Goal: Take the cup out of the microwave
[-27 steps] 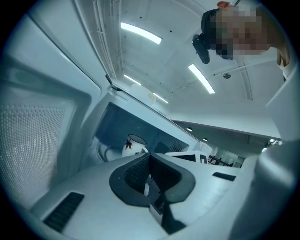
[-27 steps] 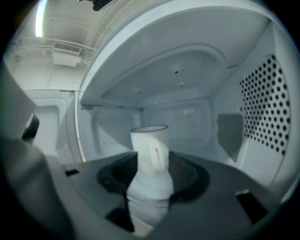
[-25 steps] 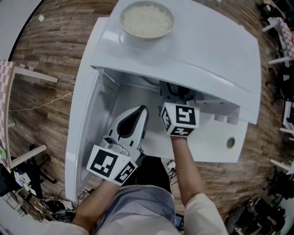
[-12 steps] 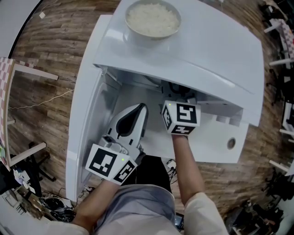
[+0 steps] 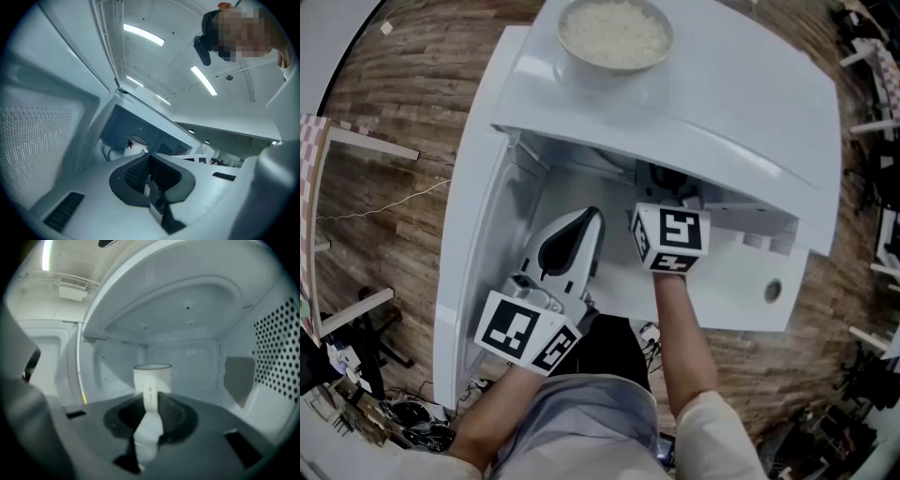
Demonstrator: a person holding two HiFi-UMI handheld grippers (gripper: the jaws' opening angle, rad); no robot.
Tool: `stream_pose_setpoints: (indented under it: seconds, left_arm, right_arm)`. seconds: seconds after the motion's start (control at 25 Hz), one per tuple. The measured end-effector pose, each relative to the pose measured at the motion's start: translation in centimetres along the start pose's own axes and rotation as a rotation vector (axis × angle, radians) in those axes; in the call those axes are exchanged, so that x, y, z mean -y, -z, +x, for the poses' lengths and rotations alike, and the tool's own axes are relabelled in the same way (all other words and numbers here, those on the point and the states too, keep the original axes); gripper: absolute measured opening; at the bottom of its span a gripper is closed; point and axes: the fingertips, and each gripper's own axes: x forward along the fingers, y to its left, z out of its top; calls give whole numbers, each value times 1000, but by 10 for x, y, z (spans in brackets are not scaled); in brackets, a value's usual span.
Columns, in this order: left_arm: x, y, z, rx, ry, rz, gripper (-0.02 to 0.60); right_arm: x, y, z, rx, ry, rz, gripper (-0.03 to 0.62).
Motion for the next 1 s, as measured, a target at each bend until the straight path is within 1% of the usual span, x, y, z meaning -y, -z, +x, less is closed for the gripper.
stream_pose_setpoints:
  seconds: [0.44, 1.0]
  left_arm:
    - [1, -1, -4, 4, 2, 8, 15]
    - [6, -5, -11, 13, 18, 14, 14]
  right_arm:
    - [-3, 1, -12, -4, 22, -23, 77]
    - [-2, -11, -35, 56, 69, -3, 72]
